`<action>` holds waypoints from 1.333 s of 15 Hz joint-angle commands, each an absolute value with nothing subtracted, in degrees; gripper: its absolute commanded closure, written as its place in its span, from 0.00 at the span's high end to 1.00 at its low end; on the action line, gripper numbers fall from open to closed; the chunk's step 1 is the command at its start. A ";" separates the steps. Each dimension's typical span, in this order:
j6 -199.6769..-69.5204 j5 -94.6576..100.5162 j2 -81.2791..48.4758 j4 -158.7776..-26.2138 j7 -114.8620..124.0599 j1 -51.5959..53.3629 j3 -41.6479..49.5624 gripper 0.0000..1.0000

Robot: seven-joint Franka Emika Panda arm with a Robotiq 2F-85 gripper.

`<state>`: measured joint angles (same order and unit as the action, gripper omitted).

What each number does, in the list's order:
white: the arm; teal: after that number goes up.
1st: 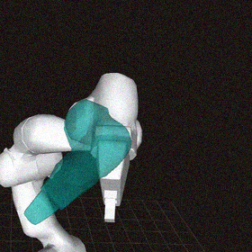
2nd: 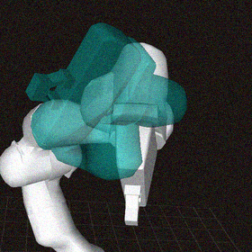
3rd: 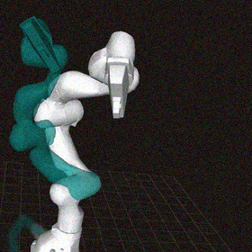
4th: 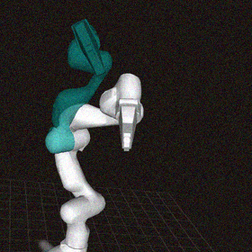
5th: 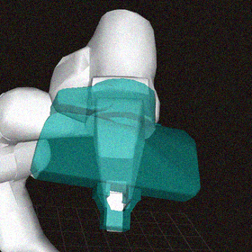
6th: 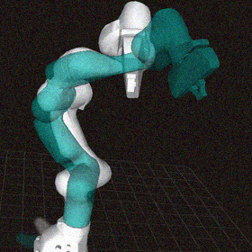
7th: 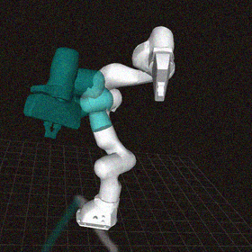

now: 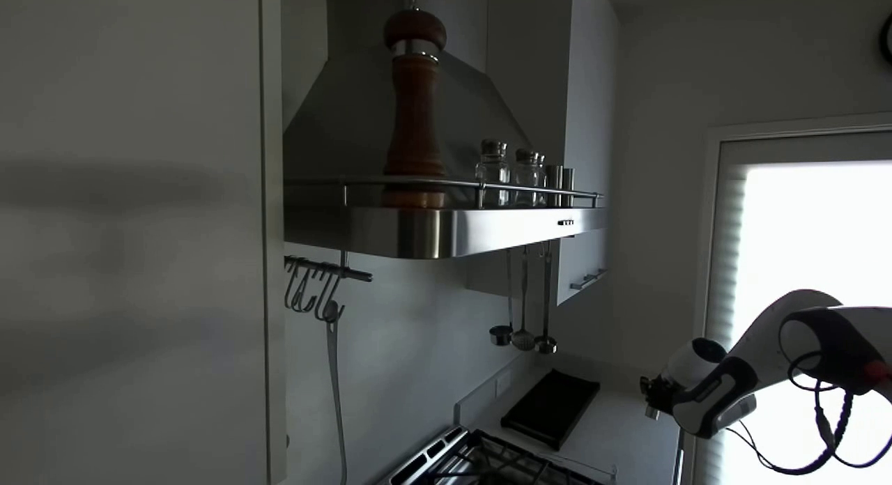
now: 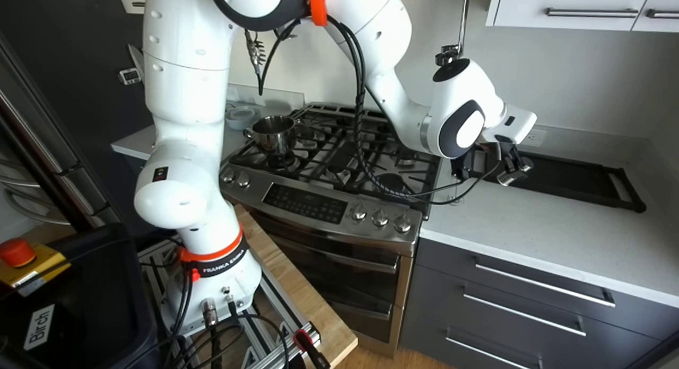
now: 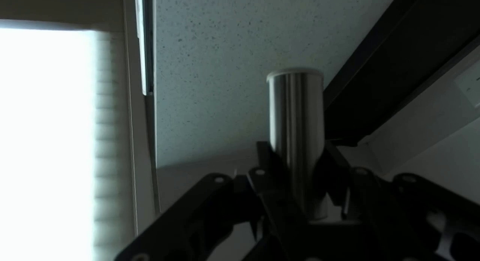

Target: Remove one silver container from the rack above the stove and put it on the right side of the counter

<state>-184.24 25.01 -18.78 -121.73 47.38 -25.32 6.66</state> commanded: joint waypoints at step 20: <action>-184.73 17.72 -45.29 -102.38 63.43 -3.26 27.40 0.11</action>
